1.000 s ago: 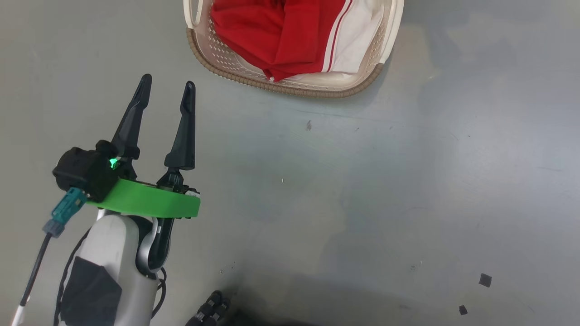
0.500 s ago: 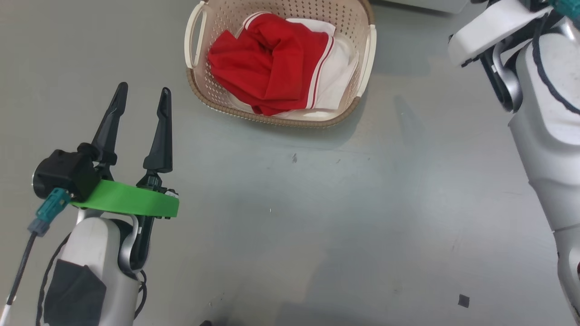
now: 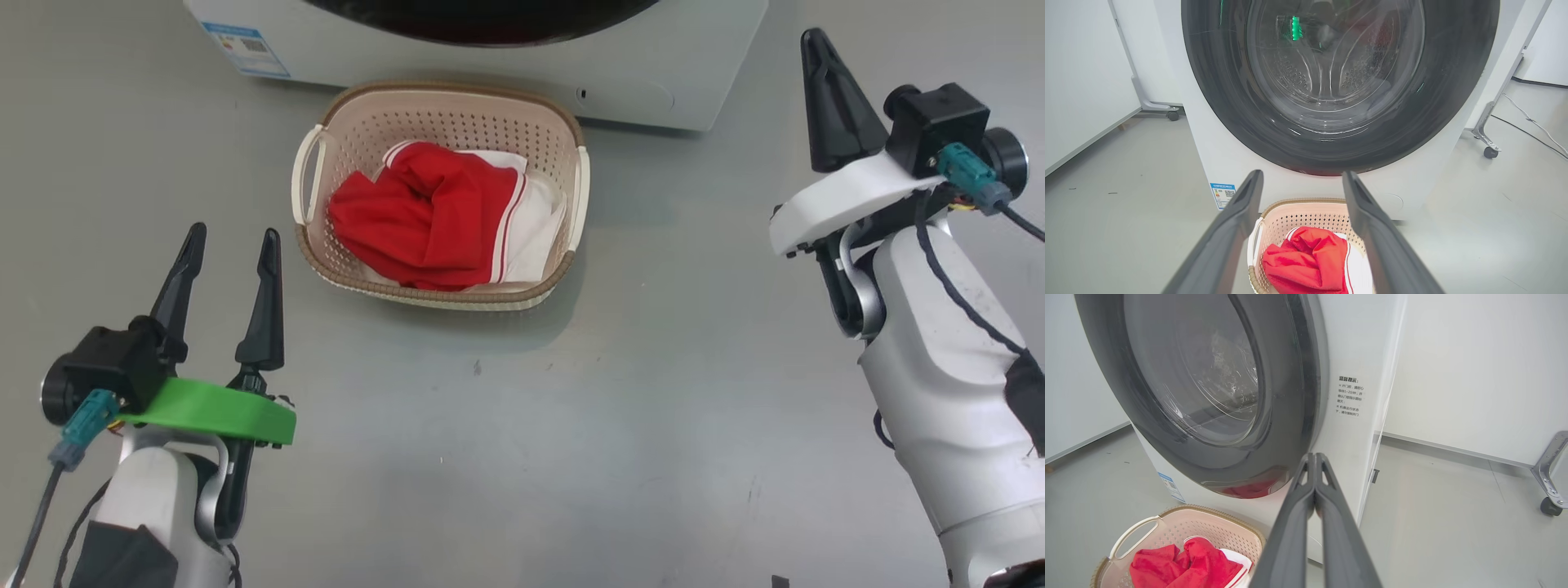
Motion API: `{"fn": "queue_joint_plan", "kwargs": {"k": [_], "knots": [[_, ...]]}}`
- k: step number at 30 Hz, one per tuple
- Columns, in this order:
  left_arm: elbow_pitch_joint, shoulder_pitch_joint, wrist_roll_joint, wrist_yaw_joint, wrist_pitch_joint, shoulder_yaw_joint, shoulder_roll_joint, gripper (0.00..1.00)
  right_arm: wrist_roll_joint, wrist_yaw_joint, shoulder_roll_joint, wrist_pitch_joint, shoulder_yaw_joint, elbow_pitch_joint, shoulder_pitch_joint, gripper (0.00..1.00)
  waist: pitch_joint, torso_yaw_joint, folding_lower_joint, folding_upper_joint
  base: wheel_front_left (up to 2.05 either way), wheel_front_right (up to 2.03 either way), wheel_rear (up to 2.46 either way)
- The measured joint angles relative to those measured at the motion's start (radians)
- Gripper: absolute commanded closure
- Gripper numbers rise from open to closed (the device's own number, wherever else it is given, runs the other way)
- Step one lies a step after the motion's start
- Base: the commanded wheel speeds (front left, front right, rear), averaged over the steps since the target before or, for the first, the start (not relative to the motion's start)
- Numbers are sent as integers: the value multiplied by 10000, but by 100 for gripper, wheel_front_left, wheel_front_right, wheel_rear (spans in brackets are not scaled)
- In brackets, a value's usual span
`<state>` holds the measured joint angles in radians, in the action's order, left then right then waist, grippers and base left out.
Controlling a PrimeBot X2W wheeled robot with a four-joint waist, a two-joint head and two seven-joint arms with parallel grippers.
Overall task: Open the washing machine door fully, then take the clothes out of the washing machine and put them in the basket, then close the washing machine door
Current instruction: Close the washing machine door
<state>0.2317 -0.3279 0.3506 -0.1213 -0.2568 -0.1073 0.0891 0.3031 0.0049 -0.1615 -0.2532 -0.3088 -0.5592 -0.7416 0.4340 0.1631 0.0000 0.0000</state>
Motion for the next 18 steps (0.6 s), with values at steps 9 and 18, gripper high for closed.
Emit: {"fn": "queue_joint_plan", "kwargs": {"k": [9,18], "knots": [[211,853,-104,0,0,121,17,0,136,-303,236,-2,514,700,1388,100,-1270,-591,0,0,0,0,0],[276,1342,-180,0,0,232,-33,0,309,-510,357,0,1035,1402,2935,100,-2289,-1038,0,0,0,0,0]]}}
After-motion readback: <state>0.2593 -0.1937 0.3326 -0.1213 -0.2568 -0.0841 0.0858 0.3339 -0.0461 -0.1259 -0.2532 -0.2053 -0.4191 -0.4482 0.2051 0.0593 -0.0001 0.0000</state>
